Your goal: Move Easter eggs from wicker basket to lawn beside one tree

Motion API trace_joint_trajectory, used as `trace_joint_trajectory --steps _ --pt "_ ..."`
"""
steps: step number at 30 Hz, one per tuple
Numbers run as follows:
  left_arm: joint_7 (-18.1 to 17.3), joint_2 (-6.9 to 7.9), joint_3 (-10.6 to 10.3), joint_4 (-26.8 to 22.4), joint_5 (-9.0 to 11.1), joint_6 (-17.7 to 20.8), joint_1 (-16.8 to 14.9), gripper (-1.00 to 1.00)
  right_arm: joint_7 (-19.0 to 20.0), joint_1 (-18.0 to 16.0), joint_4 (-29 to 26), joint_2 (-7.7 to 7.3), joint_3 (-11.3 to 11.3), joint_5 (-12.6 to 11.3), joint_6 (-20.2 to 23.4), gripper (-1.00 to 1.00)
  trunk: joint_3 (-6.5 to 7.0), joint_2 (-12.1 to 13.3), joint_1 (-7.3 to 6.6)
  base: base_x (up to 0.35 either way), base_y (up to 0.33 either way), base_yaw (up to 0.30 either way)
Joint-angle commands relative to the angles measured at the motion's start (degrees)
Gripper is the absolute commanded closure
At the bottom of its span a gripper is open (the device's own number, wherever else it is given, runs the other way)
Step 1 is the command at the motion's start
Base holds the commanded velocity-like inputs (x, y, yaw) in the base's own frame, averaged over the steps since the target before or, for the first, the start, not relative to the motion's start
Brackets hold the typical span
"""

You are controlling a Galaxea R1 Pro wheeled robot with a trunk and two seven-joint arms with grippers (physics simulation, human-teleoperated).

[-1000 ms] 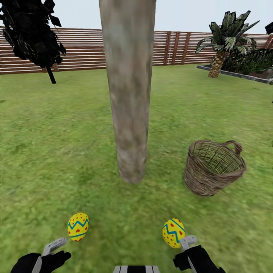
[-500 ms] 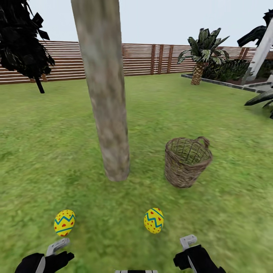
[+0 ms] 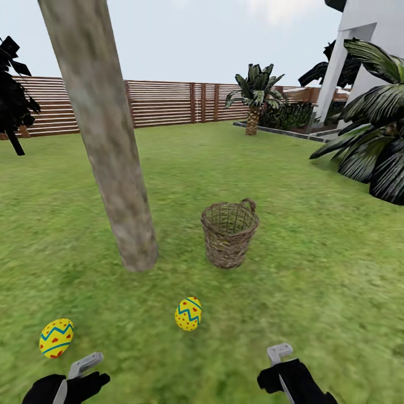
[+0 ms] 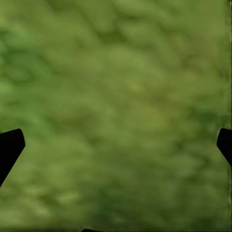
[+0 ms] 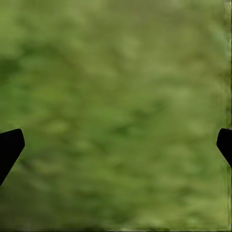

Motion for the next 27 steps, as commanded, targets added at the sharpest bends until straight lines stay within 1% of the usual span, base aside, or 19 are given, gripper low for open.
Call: trace_joint_trajectory --steps 1,3,6,7,8,9,11,12,16,25,27 --pt "-0.13 0.01 0.15 -0.14 0.24 0.39 0.0 -1.0 0.44 -0.03 -0.06 -0.02 0.02 0.56 0.24 -1.0 0.18 -0.01 -0.06 -0.242 -0.265 -0.3" --pt "-0.27 0.09 0.2 -0.42 0.25 0.39 0.0 -1.0 0.46 -0.02 -0.53 -0.21 -0.11 0.5 0.21 -1.0 0.62 0.02 -0.11 -0.239 -0.266 -0.3" --pt "-0.43 0.21 0.3 -0.6 0.34 0.31 0.0 -1.0 0.45 -0.01 -2.78 -0.78 -0.21 0.37 0.28 -1.0 1.29 0.06 -0.19 -0.237 -0.266 -0.3" --pt "-0.54 0.21 0.27 -0.64 0.39 0.26 0.0 -1.0 0.46 -0.02 -3.98 -1.6 -0.87 0.3 0.36 -1.0 1.51 0.07 -0.21 -0.235 -0.266 -0.3" --pt "-0.57 0.18 0.26 -0.65 0.41 0.24 0.0 -1.0 0.52 -0.04 -4.32 -2.05 -1.79 0.27 0.42 -1.0 1.73 0.09 -0.24 -0.235 -0.266 -0.3" --pt "-0.54 0.12 0.25 -0.62 0.37 0.23 0.0 -1.0 0.57 -0.04 -4.66 -2.42 -3.65 0.26 0.49 -1.0 1.95 0.1 -0.27 -0.235 -0.266 -0.3" --pt "-0.49 -0.04 0.18 -0.49 0.3 0.22 0.0 -1.0 0.6 -0.06 -4.9 -2.63 -5.9 0.29 0.52 -1.0 2.39 0.13 -0.32 -0.235 -0.266 -0.3" --pt "-0.47 -0.17 0.16 -0.45 0.28 0.22 0.0 -1.0 0.61 -0.04 -4.95 -2.66 -6.48 0.31 0.52 -1.0 2.61 0.14 -0.34 -0.235 -0.266 -0.292" --pt "-0.46 -0.34 0.15 -0.41 0.26 0.22 0.0 -1.0 0.45 -0.06 -5.06 -2.77 -7.1 0.42 0.44 -1.0 3.5 0.19 -0.45 -0.235 -0.266 -0.272" --pt "-0.57 -0.77 0.02 -0.04 0.21 0.26 0.0 -1.0 0.36 -0.05 -5.1 -2.79 -7.2 0.48 0.42 -1.0 3.5 0.19 -0.45 -0.227 -0.269 -0.225" --pt "-0.4 -1.25 -0.12 0.06 0.14 0.27 0.0 -1.0 0.36 -0.03 -5.1 -2.77 -7.2 0.48 0.42 -1.0 3.5 0.19 -0.45 -0.103 -0.304 -0.151"
